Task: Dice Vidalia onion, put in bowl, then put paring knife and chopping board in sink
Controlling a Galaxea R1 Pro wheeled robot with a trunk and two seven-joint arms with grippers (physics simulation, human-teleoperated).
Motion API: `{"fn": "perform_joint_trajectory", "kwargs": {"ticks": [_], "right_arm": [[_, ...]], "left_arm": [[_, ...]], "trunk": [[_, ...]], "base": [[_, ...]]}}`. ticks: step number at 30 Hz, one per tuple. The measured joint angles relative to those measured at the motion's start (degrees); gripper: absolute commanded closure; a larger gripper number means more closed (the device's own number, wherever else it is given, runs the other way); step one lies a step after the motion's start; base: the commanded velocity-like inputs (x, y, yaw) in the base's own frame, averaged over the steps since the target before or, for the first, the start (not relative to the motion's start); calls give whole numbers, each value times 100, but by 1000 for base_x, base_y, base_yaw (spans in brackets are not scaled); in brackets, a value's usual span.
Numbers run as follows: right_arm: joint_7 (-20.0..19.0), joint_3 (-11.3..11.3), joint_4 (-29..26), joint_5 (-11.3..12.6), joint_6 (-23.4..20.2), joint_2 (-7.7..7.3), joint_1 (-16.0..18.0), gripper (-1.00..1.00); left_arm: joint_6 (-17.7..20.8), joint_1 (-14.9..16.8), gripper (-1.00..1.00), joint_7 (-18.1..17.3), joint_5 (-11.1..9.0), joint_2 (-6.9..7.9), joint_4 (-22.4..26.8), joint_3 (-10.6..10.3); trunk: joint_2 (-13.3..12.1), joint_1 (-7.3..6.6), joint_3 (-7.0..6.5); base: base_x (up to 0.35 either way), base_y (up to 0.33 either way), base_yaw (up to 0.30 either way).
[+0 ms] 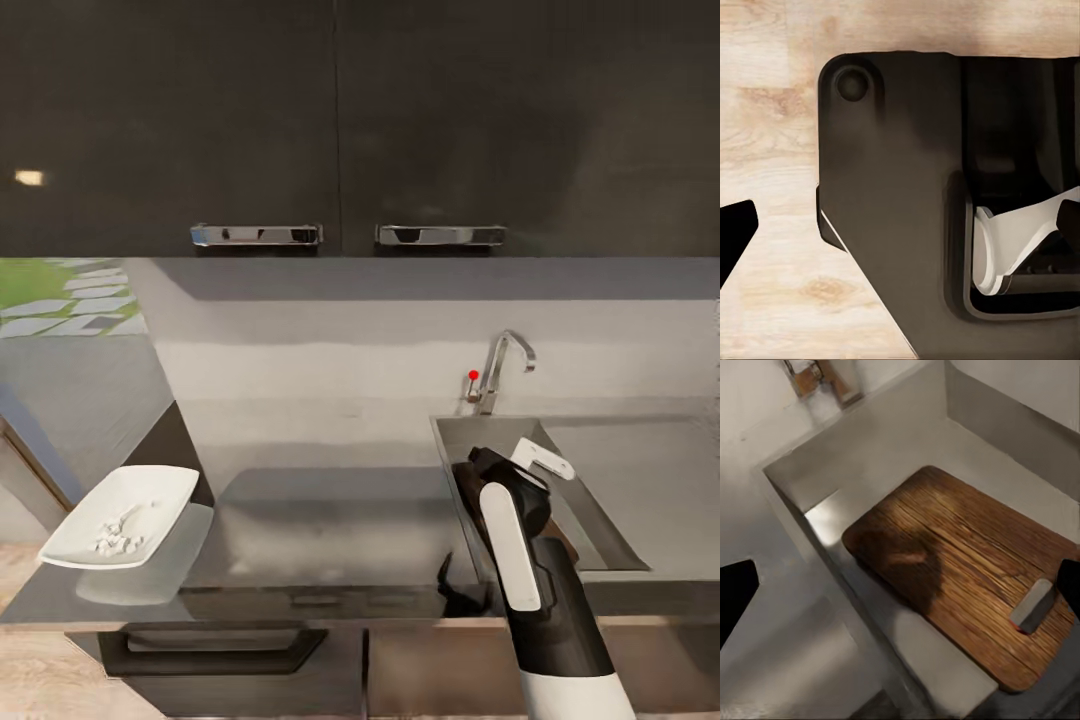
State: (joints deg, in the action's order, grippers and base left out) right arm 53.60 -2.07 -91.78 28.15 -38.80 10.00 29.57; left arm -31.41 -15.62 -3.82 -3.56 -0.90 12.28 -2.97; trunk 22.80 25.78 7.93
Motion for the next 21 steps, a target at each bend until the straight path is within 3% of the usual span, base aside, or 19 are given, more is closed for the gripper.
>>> {"fn": "perform_joint_trajectory", "kwargs": {"ticks": [3, 5, 9, 12, 14, 15, 18, 21], "right_arm": [[-255, -53, -1, -16, -33, 0, 1, -100], [-418, -268, -1, -26, -24, 0, -1, -100], [-585, -840, -7, -39, 144, -423, -35, -100], [-601, -1220, -41, -42, 683, -650, -216, -100], [-599, -1615, -54, -39, 1021, -898, -329, -100], [-591, -1998, -66, -36, 1338, -1165, -375, -100], [-546, -2612, -87, -23, 1861, -1499, -400, -100], [-499, -2868, -93, -15, 2084, -1670, -411, -100]], "left_arm": [[1, 0, -100, 2, 0, 0, 1, 0], [0, 0, -100, 1, 0, 0, 1, 0], [1, 0, -100, 3, 0, 0, 7, 0], [1, 0, -100, 4, 0, 0, 9, 0], [1, 0, -100, 5, 0, 0, 7, 0], [1, -1, -100, 4, -2, 0, 4, 0], [1, -1, -100, 4, -1, 0, 2, 0], [0, 4, -100, 4, 0, 2, 1, 0]], "trunk": [[0, 0, 0], [0, 0, 0], [0, 0, 0], [0, 0, 0], [0, 0, 0], [0, 0, 1], [0, 0, 0], [0, 0, 0]], "base": [[-335, 0, 0], [-335, 0, 0], [-335, 0, 0], [-335, 0, 0], [-335, 0, 0], [-335, 0, 0], [-335, 0, 0], [-335, 0, 0]]}}
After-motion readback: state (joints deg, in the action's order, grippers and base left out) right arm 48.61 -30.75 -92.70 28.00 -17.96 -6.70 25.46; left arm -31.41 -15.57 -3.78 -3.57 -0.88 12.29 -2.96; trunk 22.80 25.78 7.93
